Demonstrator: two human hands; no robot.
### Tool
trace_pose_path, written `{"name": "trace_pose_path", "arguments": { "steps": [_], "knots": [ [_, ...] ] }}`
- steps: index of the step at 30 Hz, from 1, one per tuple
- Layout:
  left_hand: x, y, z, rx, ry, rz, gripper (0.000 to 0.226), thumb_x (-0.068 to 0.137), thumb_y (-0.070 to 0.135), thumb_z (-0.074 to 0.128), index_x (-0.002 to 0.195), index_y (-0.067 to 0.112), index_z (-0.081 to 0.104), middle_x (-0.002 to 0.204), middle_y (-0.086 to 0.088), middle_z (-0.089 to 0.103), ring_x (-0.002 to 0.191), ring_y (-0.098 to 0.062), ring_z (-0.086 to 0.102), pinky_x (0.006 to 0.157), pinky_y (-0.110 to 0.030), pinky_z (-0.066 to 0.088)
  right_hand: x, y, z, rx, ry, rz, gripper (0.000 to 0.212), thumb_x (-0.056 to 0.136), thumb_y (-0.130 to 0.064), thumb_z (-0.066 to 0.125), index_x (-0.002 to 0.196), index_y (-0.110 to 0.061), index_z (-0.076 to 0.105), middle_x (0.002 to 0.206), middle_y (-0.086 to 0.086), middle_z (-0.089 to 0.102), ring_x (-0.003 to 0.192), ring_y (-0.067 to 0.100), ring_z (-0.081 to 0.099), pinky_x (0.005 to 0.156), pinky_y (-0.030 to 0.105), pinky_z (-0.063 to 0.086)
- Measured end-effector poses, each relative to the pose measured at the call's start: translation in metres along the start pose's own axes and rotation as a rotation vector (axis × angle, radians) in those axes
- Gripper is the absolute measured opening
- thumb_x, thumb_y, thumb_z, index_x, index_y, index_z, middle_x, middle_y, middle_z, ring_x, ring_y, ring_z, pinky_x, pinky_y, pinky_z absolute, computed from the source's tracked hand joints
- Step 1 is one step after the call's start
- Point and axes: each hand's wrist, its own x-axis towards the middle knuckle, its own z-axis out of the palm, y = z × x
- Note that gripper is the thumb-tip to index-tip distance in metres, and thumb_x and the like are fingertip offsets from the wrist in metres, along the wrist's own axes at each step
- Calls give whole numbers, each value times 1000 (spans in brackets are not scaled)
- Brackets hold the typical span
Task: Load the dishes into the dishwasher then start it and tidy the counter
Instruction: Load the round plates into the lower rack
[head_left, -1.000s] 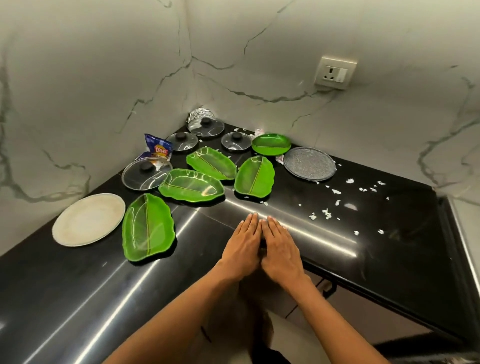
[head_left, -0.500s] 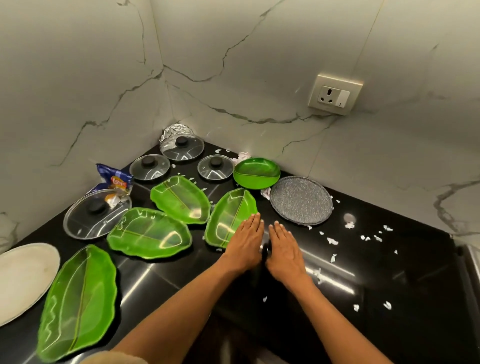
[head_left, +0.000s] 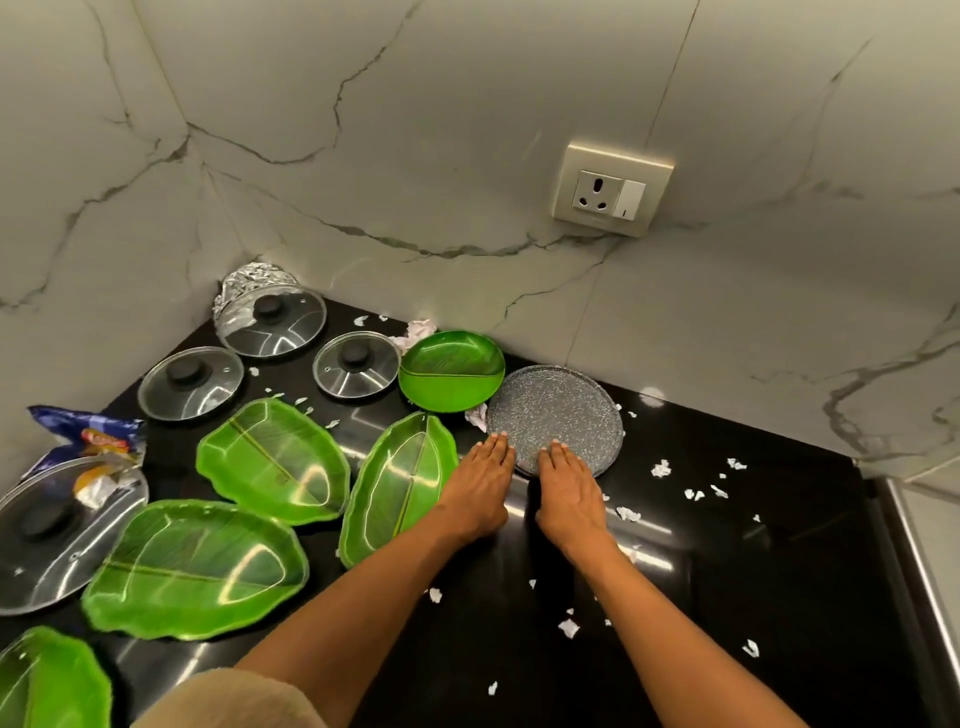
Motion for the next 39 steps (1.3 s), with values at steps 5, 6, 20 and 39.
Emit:
{"name": "trace_pose_path", "arguments": {
  "steps": [5,6,20,39],
  "knots": [
    [23,1,8,45,-38,82,77,91,19,51,156,0,15,164,-20,9,153,-30,8,125,-37,6,15,6,-3,19,6,-22,63,87,-6,61,146,-8,41,156,13,40,147,28,34,122,35,26],
    [27,1,9,45,-32,93,76,90,19,52,155,0,16,164,-20,10,153,-30,9,125,-36,7,16,6,-4,22,-2,-34,61,85,-5,63,143,-7,45,153,14,44,145,29,37,121,36,29],
    [60,8,-30,-61,111,129,69,90,6,49,154,3,23,160,-18,25,149,-30,22,122,-34,13,18,30,-23,146,335,-117,49,45,9,73,93,-4,77,99,11,77,94,28,74,89,34,57],
    [11,4,-62,-21,413,348,64,81,9,25,133,6,61,136,-15,61,127,-27,58,113,-40,40,-36,32,-49,136,512,-85,58,63,19,69,118,0,71,120,17,71,115,30,68,106,39,47]
  ]
}}
